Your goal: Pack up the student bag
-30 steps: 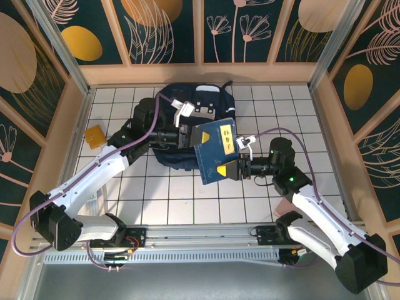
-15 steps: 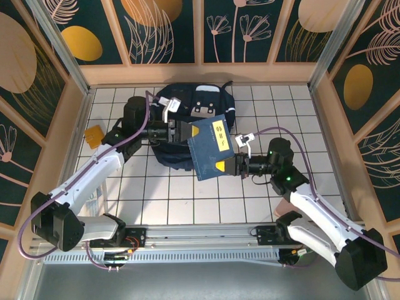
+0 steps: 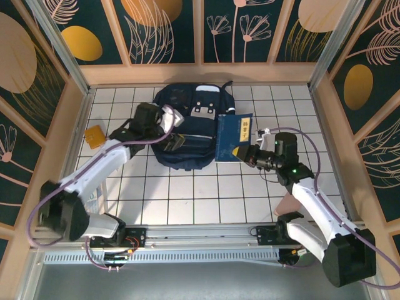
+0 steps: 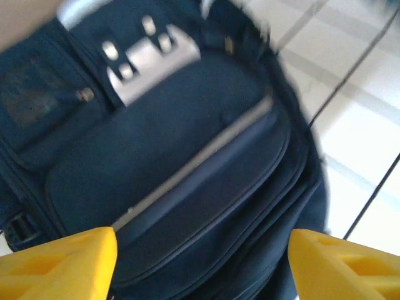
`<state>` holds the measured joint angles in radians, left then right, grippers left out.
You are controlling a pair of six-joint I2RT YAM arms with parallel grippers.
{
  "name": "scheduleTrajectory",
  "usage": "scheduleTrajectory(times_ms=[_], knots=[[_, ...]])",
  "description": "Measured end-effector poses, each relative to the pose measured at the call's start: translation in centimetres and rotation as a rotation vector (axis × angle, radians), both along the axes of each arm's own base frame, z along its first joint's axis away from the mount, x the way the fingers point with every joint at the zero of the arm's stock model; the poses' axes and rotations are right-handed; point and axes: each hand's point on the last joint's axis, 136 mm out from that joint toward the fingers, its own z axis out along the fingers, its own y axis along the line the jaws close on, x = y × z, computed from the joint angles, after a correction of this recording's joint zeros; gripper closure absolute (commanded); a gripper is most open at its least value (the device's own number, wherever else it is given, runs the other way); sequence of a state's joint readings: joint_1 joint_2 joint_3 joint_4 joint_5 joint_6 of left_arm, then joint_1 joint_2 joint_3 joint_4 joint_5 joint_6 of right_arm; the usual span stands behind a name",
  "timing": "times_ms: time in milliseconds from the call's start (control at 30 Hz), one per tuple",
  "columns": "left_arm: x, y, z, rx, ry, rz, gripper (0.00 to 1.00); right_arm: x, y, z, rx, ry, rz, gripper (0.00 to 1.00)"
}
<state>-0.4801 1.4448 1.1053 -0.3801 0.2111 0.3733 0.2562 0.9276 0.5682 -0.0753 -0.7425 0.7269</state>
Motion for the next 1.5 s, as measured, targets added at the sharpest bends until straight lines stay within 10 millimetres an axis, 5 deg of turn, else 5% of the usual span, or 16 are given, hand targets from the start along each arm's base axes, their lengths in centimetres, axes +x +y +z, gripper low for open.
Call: scheduleTrajectory(times_ms=[100,200,433,567,800,967,1200,1333,1500], knots=[[-0.8,-0.2,-5.1,0.173,0.051,-0.153,0.33,0.7,-1.9,-0.3,-0.046,0.021,-0.063,1.00],[-2.4,-0.8,-7.5,0.277,0.065,-0.314,0.36,1.2,-3.8,-0.4,-0.081,0.021,-0.112,1.00],[-1.6,-2.2,-8.4,0.362,0.002,-0.460,0.68,1.3,-5.7,-1.3,-0.112,0.047,-0.159,1.00],[-0.9,-2.5,-8.5,0.376,-0.006,-0.467,1.00,0.9,-5.7,-1.5,-0.122,0.054,-0.143,1.00],[-0.2,-2.6,-8.6,0.366,0.000,-0.414,1.00,0.0,-5.0,-1.2,-0.092,0.055,-0.086,1.00],[0.8,-3.1,-4.8,0.263,-0.112,-0.313,1.00,-1.1,-3.4,-0.6,-0.020,0.065,0.005,1.00],[0.7,-4.0,4.8,0.009,-0.353,-0.206,1.00,-5.0,1.1,-1.7,0.075,0.163,0.214,1.00],[1.1,-4.8,6.8,-0.088,-0.370,-0.171,1.00,-6.9,3.2,-2.4,0.109,0.230,0.281,1.00],[0.8,-6.5,9.0,-0.197,-0.397,-0.177,1.00,-7.0,4.9,-3.3,0.177,0.309,0.251,1.00]])
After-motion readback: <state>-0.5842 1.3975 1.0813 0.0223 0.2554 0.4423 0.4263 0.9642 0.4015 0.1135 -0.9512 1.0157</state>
